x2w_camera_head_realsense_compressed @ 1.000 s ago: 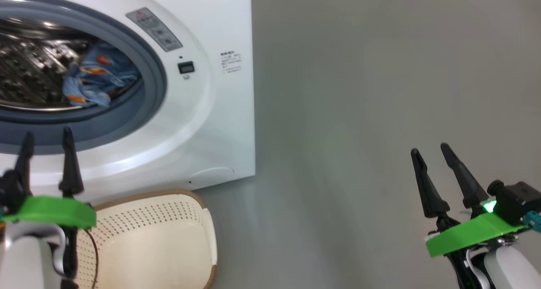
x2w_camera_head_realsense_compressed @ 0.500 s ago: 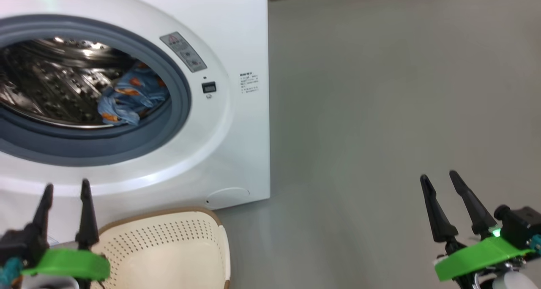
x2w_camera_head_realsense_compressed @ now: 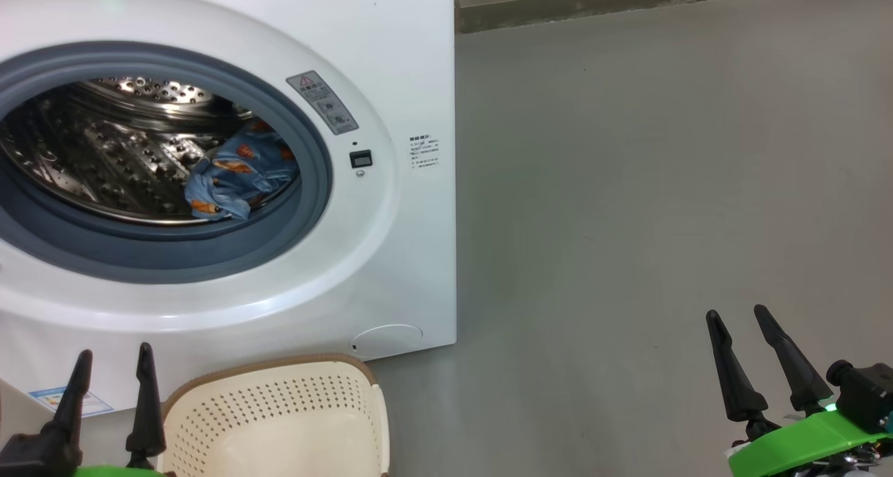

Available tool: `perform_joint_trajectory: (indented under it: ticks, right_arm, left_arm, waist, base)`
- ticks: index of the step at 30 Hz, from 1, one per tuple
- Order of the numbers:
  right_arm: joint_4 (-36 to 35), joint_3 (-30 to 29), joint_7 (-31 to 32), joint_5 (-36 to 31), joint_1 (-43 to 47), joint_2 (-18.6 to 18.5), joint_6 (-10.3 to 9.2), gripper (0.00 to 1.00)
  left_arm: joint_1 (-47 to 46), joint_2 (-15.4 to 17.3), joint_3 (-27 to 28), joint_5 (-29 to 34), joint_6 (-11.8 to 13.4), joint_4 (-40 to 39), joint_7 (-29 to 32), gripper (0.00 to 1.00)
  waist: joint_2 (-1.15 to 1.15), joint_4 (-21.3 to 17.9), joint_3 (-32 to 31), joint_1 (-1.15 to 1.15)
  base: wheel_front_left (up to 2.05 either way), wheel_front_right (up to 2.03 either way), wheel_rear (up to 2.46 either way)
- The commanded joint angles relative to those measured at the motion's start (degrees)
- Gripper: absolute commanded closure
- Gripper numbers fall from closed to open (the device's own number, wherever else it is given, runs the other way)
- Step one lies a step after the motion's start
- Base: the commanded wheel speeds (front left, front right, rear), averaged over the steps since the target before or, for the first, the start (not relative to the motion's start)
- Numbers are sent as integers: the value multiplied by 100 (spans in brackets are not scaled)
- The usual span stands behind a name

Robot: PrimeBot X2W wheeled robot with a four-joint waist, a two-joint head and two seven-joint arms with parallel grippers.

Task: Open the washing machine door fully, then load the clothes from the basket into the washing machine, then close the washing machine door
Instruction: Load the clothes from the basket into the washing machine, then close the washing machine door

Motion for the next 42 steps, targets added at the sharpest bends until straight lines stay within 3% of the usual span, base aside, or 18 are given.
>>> perform_joint_trajectory:
  ticks: [1,29,42]
  right_arm:
    - [-155,53,-46,-8,-23,-107,32,0]
    - [-169,53,-46,-12,7,-121,32,0]
    - [-168,45,-46,-18,28,-107,32,0]
  left_arm:
    - [-8,97,141,-49,4,-243,-36,0]
    - [162,184,30,-217,4,-314,-36,0]
    - [186,173,40,-139,3,-321,-36,0]
  waist:
    - [0,9,2,0]
    - [0,55,3,0]
    - [0,53,8,0]
  base:
    - [0,0,0]
    - [-2,2,0]
    - [-129,129,0]
